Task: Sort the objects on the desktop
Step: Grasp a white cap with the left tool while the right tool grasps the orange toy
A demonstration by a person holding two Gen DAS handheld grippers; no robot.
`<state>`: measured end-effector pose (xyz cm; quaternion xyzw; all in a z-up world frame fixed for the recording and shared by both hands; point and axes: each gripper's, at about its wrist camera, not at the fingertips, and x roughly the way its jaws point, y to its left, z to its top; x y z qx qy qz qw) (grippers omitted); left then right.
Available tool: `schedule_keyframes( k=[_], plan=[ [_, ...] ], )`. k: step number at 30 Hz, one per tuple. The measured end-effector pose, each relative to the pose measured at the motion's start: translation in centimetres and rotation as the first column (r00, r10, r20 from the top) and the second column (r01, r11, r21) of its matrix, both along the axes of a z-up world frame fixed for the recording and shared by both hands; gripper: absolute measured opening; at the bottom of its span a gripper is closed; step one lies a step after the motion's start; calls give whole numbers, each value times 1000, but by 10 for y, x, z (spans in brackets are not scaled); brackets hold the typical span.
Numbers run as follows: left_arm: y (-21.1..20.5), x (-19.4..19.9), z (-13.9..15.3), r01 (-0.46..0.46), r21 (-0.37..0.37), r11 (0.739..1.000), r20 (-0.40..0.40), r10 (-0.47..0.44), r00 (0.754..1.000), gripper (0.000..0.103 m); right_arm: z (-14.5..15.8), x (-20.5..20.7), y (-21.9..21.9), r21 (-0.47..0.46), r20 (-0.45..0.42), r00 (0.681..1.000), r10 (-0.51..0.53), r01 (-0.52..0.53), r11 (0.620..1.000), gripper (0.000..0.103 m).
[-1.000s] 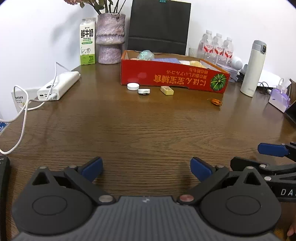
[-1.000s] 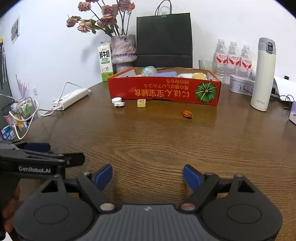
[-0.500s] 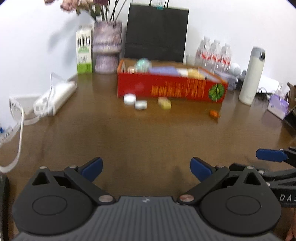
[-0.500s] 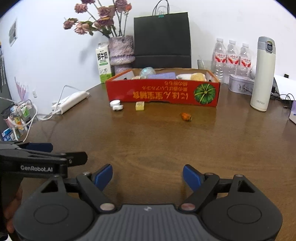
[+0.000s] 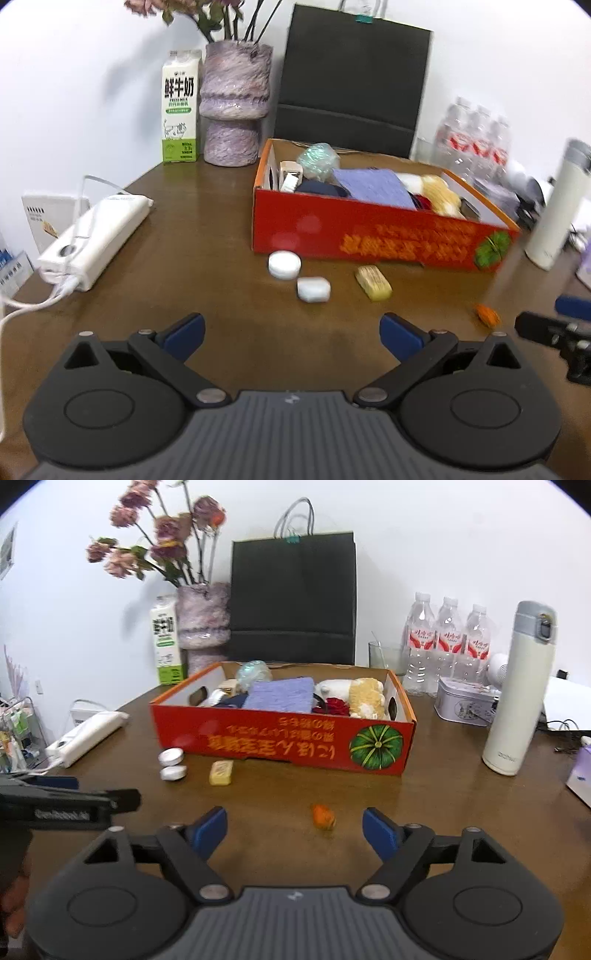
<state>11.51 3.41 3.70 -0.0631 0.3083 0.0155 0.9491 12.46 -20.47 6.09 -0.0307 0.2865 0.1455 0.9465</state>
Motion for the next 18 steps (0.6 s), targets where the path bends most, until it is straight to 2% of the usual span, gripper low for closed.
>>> schedule_keyframes(
  k=[2, 4, 6, 8, 9, 11, 13, 15, 18],
  plan=[
    [4, 23, -4, -6, -10, 1000, -13, 6, 1000, 100, -6, 21, 1, -16, -31, 999, -9, 9, 1000, 68],
    [6, 47, -10, -9, 15, 1000, -40, 9, 999, 87, -13, 37, 4, -34, -64, 998, -11, 9, 999, 66],
    [7, 58, -14, 8, 16, 1000, -68, -7, 998, 80, -18, 46, 5, -41, -74, 997, -3, 0, 999, 64],
    [7, 60, -17, 34, -8, 999, -69, -35, 997, 80, -22, 51, 6, -46, -82, 996, 14, -18, 999, 62],
    [6, 60, -20, 39, -11, 999, -69, -40, 997, 76, -23, 52, 6, -54, -85, 996, 20, -25, 998, 59],
    [0, 59, -23, 34, 31, 999, -53, -32, 998, 64, -27, 52, 7, -72, -90, 996, 7, -13, 997, 52],
    [-4, 60, -24, 41, 69, 997, -43, -38, 998, 31, -31, 53, 5, -56, -103, 995, 17, -23, 998, 41],
    [-8, 61, -23, 60, 73, 996, -43, -57, 997, 30, -37, 57, 4, -44, -140, 990, 24, -30, 999, 14],
    [-14, 57, -23, 94, 92, 991, -43, -90, 995, 29, -39, 53, 6, -44, -124, 992, 21, -27, 999, 14]
  ],
)
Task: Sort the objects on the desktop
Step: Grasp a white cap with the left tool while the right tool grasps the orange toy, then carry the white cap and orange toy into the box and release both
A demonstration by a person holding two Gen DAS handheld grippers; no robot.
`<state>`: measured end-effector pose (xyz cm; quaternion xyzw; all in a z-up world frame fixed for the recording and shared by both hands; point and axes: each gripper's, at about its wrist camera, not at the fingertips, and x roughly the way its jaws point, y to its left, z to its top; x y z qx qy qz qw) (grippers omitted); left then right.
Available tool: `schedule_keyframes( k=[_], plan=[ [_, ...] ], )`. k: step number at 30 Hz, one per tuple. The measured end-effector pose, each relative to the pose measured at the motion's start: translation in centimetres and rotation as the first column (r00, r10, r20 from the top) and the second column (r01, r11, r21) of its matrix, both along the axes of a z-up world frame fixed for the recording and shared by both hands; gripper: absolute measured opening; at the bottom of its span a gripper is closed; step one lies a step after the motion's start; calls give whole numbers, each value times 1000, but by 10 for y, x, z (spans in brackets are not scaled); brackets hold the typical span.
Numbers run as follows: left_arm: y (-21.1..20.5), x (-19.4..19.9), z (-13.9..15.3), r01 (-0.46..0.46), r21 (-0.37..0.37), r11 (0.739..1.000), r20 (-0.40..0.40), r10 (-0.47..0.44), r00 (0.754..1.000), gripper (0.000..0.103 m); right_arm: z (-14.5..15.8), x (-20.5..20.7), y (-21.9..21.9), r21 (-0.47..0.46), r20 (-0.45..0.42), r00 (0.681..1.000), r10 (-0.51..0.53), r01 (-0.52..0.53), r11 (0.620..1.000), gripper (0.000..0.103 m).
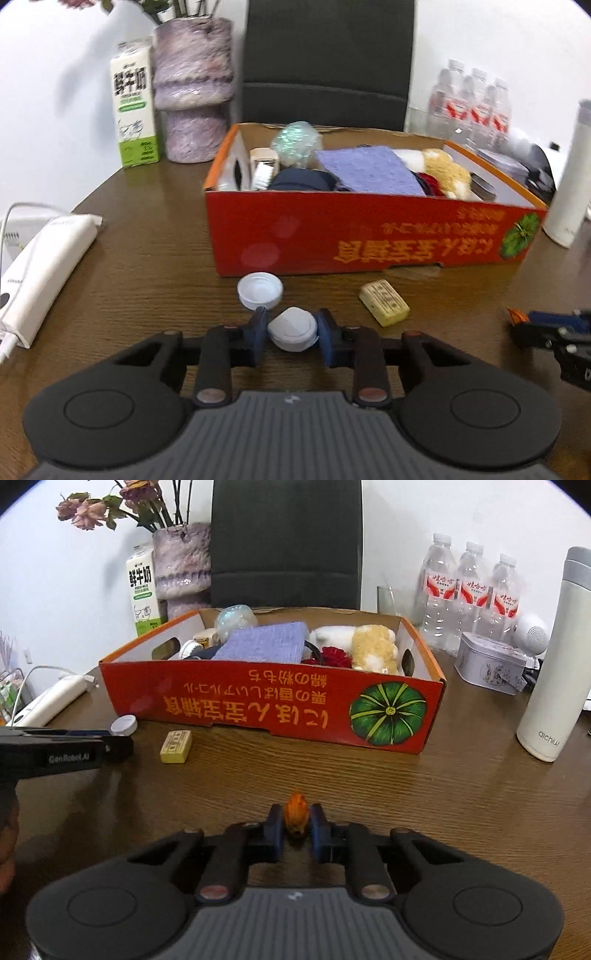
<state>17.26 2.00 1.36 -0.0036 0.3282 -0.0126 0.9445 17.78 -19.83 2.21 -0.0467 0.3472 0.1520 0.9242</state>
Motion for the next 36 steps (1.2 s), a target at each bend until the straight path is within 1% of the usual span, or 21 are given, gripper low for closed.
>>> schedule_keyframes(
  k=[4, 8, 10, 13, 19, 22, 25, 28, 31, 33, 36],
  plan=[
    [-4, -18, 6, 3, -31, 1000, 3, -3, 1000, 29, 6, -11, 1, 30, 11, 1000, 14, -14, 999, 13],
    [-7, -57, 25, 21, -73, 997, 55, -17, 998, 29, 19, -37, 4, 51, 49, 998, 29, -31, 998, 13],
    [-8, -79, 33, 46, -102, 994, 68, -39, 997, 29, 23, -55, 6, 62, 60, 998, 36, -40, 997, 13],
    [-14, -111, 39, 81, -113, 990, 81, -72, 994, 29, 28, -87, 5, 77, 74, 996, 46, -52, 996, 13],
    [-15, -176, 40, 138, -155, 978, 88, -126, 988, 29, 35, -154, -3, 93, 105, 992, 67, -77, 993, 13],
    [-15, -196, 39, 168, -191, 967, 72, -157, 985, 29, 40, -180, -9, 95, 115, 991, 64, -75, 993, 13],
    [-18, -210, 43, 181, -189, 965, 82, -168, 982, 29, 45, -199, -14, 105, 127, 990, 63, -77, 991, 13],
    [-18, -211, 56, 199, -200, 959, 114, -179, 977, 29, 54, -204, -20, 133, 140, 988, 71, -90, 987, 13],
    [-18, -197, 77, 238, -196, 951, 153, -210, 966, 29, 69, -191, -27, 155, 160, 986, 56, -81, 985, 13],
    [-20, -174, 96, 269, -175, 947, 181, -237, 954, 29, 82, -173, -30, 153, 184, 982, 42, -71, 986, 13],
    [-25, -128, 122, 290, -125, 949, 208, -261, 943, 29, 101, -131, -29, 142, 215, 976, 22, -53, 988, 13]
  ],
)
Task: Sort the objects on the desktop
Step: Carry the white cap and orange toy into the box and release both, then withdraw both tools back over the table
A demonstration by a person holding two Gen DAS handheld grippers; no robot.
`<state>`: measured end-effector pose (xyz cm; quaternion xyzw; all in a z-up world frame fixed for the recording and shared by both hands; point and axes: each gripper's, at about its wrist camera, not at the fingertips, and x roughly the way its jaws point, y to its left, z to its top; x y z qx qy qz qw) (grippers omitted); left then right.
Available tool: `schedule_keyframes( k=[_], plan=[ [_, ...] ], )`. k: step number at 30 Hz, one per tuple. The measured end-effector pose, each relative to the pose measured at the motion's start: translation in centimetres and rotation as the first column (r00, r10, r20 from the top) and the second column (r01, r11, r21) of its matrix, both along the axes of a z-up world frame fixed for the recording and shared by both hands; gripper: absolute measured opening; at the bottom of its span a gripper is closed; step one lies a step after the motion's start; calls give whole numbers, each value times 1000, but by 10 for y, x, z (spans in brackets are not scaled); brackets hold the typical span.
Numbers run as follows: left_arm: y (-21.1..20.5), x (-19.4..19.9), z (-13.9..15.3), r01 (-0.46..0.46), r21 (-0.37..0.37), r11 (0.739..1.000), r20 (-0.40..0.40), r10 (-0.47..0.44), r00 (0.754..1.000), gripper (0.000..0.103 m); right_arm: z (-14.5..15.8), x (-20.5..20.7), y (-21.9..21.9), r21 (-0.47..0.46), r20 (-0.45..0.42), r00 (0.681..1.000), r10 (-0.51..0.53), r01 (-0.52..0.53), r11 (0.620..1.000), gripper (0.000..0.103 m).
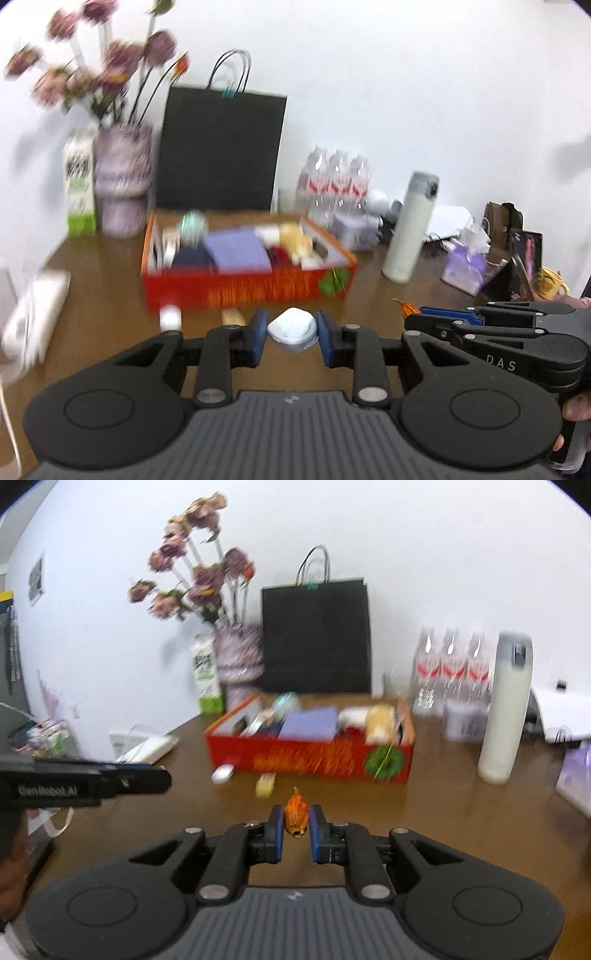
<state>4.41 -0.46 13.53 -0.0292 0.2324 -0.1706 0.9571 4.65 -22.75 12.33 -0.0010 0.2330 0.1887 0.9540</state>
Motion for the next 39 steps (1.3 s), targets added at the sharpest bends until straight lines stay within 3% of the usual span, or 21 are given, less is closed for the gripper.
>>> schedule_keyframes(
  k=[3, 7, 13, 16, 17, 18, 19, 20, 23, 29, 32, 36, 39],
  plan=[
    [-4, 56, 11, 11, 3, 1000, -9, -11, 1000, 29, 13, 56, 1, 23, -11, 1000, -9, 9, 1000, 13],
    [-12, 134, 2, 3, 2, 1000, -67, -3, 998, 29, 16, 138, 5, 1, -69, 997, -34, 35, 999, 13],
    [-31, 225, -28, -26, 52, 998, -141, 33, 989, 30, -12, 249, 7, 5, -249, 967, -56, 59, 998, 13],
    [-37, 256, -46, -34, 72, 997, -189, 47, 981, 30, -33, 282, 9, 29, -329, 944, -43, 55, 998, 13],
    [-38, 263, -51, -33, 77, 997, -211, 49, 976, 32, -40, 290, 12, 35, -353, 935, -36, 51, 998, 15],
    [-38, 269, -55, -36, 77, 996, -224, 53, 973, 42, -46, 297, 15, 35, -371, 928, -39, 55, 998, 18],
    [-37, 274, -58, -33, 76, 997, -225, 49, 973, 51, -52, 304, 19, 27, -385, 922, -41, 56, 998, 22],
    [-35, 278, -58, -40, 74, 996, -218, 56, 974, 52, -56, 308, 23, 21, -386, 922, -36, 48, 999, 31],
    [-26, 281, -54, -65, 57, 996, -210, 76, 975, 54, -52, 307, 26, 32, -338, 941, -30, 43, 999, 33],
    [-14, 258, -30, -134, 58, 989, -168, 142, 975, 72, -29, 285, 28, 5, -276, 960, -44, 47, 999, 39],
    [-12, 219, -26, -202, 71, 977, -136, 210, 968, 85, -24, 254, 29, -23, -239, 969, -69, 65, 998, 43],
    [-12, 143, -31, -216, 78, 973, -81, 222, 972, 98, -29, 195, 27, -17, -184, 980, -78, 76, 997, 55],
    [-9, 93, -39, -241, 63, 969, -75, 245, 966, 101, -40, 149, 32, -48, -165, 982, -87, 80, 996, 55]
  ],
)
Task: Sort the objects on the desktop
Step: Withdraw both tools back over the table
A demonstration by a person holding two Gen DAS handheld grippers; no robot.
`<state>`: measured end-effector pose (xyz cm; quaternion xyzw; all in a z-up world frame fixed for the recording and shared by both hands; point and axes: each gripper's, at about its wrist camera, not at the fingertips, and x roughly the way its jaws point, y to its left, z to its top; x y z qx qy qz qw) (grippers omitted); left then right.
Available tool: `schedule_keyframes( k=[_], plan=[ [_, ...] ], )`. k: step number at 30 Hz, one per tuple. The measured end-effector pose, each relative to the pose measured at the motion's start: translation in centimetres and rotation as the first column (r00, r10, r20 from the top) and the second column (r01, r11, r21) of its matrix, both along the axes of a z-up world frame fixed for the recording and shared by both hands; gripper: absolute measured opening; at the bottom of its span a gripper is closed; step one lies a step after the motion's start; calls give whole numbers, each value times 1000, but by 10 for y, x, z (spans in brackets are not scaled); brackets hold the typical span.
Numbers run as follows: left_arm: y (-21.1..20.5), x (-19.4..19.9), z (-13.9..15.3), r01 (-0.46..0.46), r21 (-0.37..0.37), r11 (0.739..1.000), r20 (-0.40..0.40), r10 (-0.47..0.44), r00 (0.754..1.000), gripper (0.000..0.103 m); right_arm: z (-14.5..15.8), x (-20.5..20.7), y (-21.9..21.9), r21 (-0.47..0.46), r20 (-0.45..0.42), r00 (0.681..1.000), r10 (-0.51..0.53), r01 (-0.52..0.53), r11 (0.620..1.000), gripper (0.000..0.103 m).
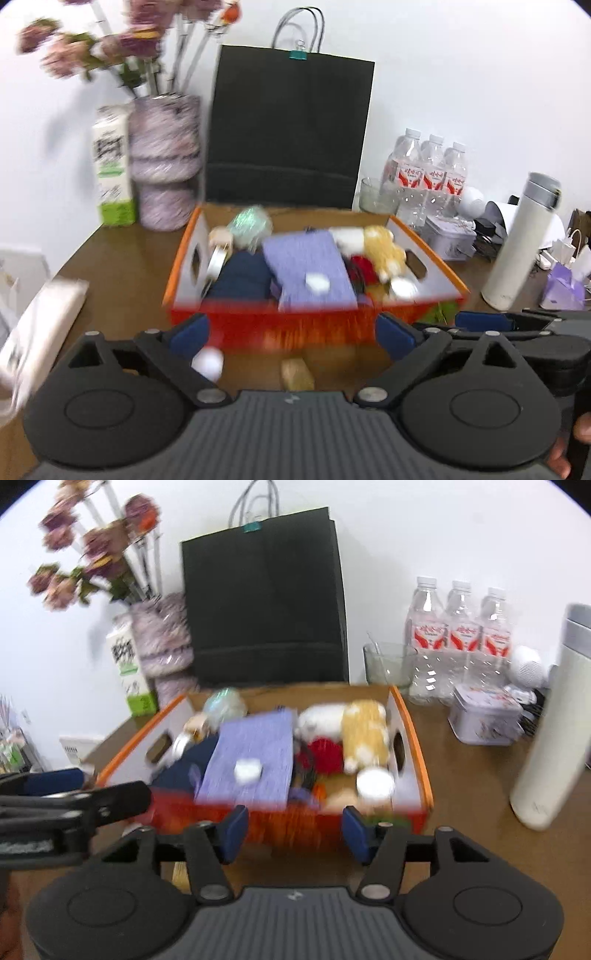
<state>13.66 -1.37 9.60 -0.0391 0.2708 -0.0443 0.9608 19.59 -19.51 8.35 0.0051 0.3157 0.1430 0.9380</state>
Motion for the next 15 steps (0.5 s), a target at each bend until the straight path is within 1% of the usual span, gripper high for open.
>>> schedule_keyframes(
  k=[1, 2, 4, 5, 8, 10, 11, 12, 13, 15],
  plan=[
    [2, -17, -5, -3, -8, 1000, 1, 3, 1000, 103, -4, -15, 2, -12, 1, 1000, 15, -15, 1000, 55],
    [6, -30, -9, -23, -19, 1000, -2, 23, 1000, 103, -8, -31, 4, -23, 2, 1000, 29, -29, 999, 56],
    [12, -59, -23, -81, -42, 996, -22, 81, 996, 103, -18, -59, 3, -30, -2, 999, 43, -43, 999, 59],
    [13, -70, -31, -91, -39, 995, -41, 89, 995, 103, -23, -74, 2, -33, -7, 999, 47, -48, 998, 62],
    [15, -100, -52, -81, -1, 997, -81, 80, 993, 103, -37, -113, -9, -6, -17, 1000, 22, -22, 1000, 65],
    [18, -119, -61, -81, 20, 996, -81, 83, 993, 103, -44, -137, -13, 4, -24, 999, 31, -31, 1000, 66],
    [20, -129, -64, -85, 24, 996, -75, 86, 993, 103, -47, -147, -13, 1, -25, 999, 31, -31, 1000, 68],
    [23, -139, -67, -84, 25, 996, -65, 85, 994, 103, -50, -158, -14, -4, -22, 999, 31, -31, 1000, 73],
    [25, -147, -69, -87, 28, 996, -59, 89, 994, 103, -53, -168, -14, -4, -14, 1000, 28, -28, 1000, 76],
    [29, -154, -72, -104, 31, 994, -63, 106, 992, 103, -56, -185, -11, -14, 19, 999, 37, -37, 999, 84]
  ],
)
